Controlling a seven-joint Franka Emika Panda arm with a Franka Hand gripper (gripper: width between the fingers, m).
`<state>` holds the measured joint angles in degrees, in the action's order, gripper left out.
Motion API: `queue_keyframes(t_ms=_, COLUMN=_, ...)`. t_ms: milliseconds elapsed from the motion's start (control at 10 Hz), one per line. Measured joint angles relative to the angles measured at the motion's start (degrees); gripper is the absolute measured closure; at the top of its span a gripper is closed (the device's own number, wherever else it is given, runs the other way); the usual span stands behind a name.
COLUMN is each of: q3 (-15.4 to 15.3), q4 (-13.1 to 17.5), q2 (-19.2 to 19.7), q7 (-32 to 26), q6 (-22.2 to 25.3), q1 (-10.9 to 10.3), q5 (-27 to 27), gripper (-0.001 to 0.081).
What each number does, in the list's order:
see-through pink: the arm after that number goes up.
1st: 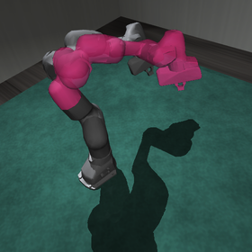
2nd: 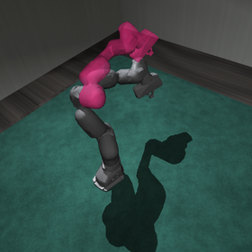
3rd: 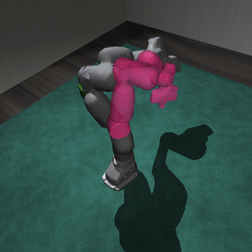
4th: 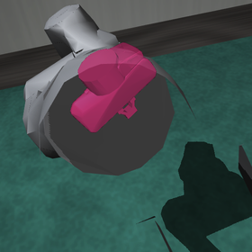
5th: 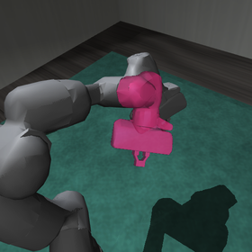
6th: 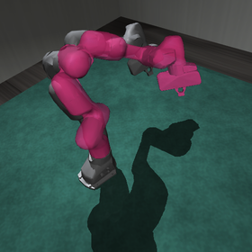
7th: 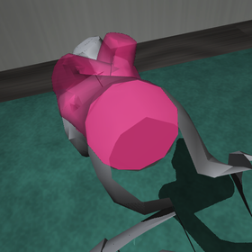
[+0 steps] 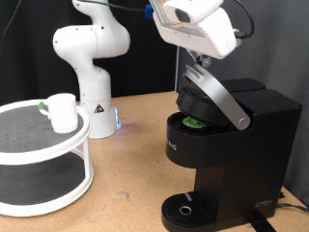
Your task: Make a cup of coffee with the keurig machine
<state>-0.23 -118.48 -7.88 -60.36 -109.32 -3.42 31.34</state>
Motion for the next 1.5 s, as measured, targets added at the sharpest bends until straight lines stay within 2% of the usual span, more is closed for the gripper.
queue_keyframes(t_ms=700, q3=0.97, q4=-0.96, q2=0.07, q7=-1.91, q6=0.53, q1=1.47, q5=-2.48, gripper=0.0806)
queue_keyframes(t_ms=1500, q3=1.21, q4=-4.37, q2=0.98, q7=-2.06, q6=-1.80, q1=2.14, q5=-4.89, gripper=0.0806)
